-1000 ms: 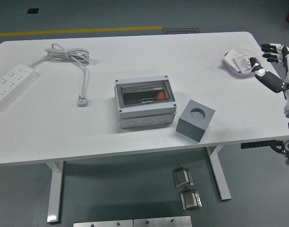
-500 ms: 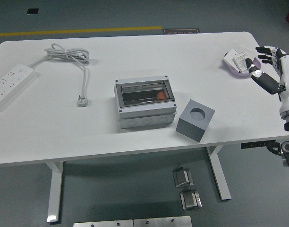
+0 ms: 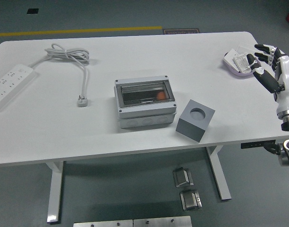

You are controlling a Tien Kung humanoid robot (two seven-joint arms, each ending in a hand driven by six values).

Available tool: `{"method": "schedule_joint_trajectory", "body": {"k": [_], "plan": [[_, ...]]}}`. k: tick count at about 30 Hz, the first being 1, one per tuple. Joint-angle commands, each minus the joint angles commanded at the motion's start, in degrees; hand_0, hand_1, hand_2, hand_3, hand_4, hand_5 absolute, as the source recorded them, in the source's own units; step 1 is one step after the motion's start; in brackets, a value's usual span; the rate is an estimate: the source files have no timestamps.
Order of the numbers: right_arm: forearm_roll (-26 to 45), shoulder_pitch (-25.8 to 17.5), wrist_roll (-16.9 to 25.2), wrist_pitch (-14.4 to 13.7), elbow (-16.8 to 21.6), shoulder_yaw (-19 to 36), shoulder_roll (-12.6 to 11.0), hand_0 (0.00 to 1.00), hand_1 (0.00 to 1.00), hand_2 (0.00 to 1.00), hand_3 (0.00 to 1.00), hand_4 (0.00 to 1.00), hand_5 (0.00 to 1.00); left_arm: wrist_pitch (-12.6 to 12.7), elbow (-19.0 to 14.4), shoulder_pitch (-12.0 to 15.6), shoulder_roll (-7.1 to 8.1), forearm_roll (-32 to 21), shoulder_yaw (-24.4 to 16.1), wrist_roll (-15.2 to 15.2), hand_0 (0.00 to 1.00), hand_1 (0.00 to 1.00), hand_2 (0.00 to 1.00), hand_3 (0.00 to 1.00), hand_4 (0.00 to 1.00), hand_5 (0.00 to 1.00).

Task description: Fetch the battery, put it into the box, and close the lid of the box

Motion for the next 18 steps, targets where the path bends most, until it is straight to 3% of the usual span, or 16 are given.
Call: {"method": "schedule_joint_trajectory", "body": {"k": [1, 2, 7, 8, 13, 18], "plan": [[1.25, 0.21, 0.40, 0.22, -0.17, 0.03, 0.07, 0.804, 0.758, 0.797, 0.740, 0.814, 0.532, 0.00, 0.00, 0.10, -0.11, -0.08, -0.05, 0.04, 0.663, 0.719, 0.721, 0.640, 0.703, 0.179], [2.34, 0.43, 0.76, 0.46, -0.32, 0.07, 0.13, 0.827, 0.757, 0.793, 0.770, 0.854, 0.620, -0.01, 0.00, 0.17, -0.21, -0.12, -0.12, 0.09, 0.664, 0.717, 0.720, 0.640, 0.706, 0.182], [9.09, 1.61, 3.14, 2.20, -1.16, -0.50, 0.50, 0.827, 0.757, 0.793, 0.770, 0.854, 0.620, -0.08, 0.00, 0.29, -0.69, -0.22, -0.33, 0.29, 0.664, 0.717, 0.720, 0.640, 0.706, 0.182], [10.68, 1.80, 3.77, 2.59, -1.36, -0.81, 0.55, 0.841, 0.758, 0.792, 0.780, 0.928, 0.755, -0.09, 0.00, 0.28, -0.75, -0.22, -0.37, 0.28, 0.668, 0.711, 0.711, 0.641, 0.711, 0.191], [18.96, 2.29, 6.11, 5.22, -2.41, -2.13, 0.82, 0.841, 0.758, 0.792, 0.780, 0.928, 0.755, -0.16, 0.00, 0.18, -0.92, -0.28, -0.45, 0.21, 0.668, 0.711, 0.711, 0.641, 0.711, 0.191], [29.52, 2.40, 8.10, 10.61, -2.98, -4.13, 1.14, 0.829, 0.750, 0.778, 0.798, 0.940, 0.785, -0.37, 0.00, 0.34, -1.02, -0.69, -0.12, 0.35, 0.670, 0.706, 0.706, 0.644, 0.713, 0.191]]}}
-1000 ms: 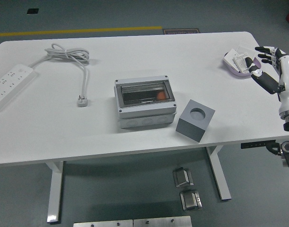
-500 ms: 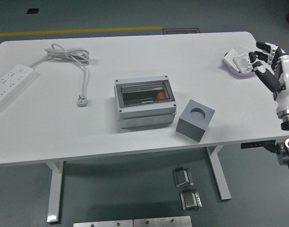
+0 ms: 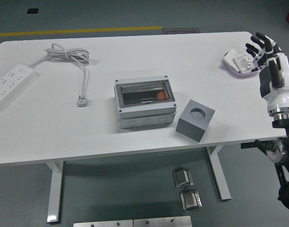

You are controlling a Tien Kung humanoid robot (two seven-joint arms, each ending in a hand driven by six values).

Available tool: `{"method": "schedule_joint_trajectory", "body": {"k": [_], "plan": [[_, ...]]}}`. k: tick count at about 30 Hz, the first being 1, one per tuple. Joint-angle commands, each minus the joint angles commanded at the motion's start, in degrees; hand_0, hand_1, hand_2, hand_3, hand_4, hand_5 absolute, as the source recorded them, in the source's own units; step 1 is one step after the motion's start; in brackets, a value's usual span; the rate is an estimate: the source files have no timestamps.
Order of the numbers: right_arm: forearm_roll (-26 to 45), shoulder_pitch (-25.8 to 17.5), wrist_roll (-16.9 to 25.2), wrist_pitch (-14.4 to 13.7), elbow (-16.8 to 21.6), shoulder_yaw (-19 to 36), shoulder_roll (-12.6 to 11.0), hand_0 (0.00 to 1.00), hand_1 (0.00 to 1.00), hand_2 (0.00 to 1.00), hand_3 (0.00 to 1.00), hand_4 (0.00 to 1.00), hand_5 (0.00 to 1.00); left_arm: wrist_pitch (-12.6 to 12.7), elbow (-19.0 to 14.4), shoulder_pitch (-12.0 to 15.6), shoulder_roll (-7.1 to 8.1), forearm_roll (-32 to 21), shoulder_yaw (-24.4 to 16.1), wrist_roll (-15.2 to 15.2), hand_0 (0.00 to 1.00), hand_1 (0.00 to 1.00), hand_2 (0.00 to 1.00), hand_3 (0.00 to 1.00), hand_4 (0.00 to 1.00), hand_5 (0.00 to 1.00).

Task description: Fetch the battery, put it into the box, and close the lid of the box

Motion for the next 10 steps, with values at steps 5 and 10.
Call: {"method": "schedule_joint_trajectory", "body": {"k": [5, 10], "plan": [[9.55, 0.30, 0.34, 5.61, -0.28, -1.15, 0.39, 0.820, 0.736, 0.765, 0.843, 0.972, 0.909, -0.14, 0.00, 0.06, -0.07, -0.20, 0.20, 0.07, 0.663, 0.691, 0.692, 0.645, 0.713, 0.192], [18.42, 0.30, 0.40, 10.63, -0.57, -2.18, 0.55, 0.820, 0.736, 0.765, 0.843, 0.972, 0.909, -0.17, 0.00, 0.00, -0.13, -0.21, 0.22, 0.00, 0.663, 0.691, 0.692, 0.645, 0.713, 0.192]]}}
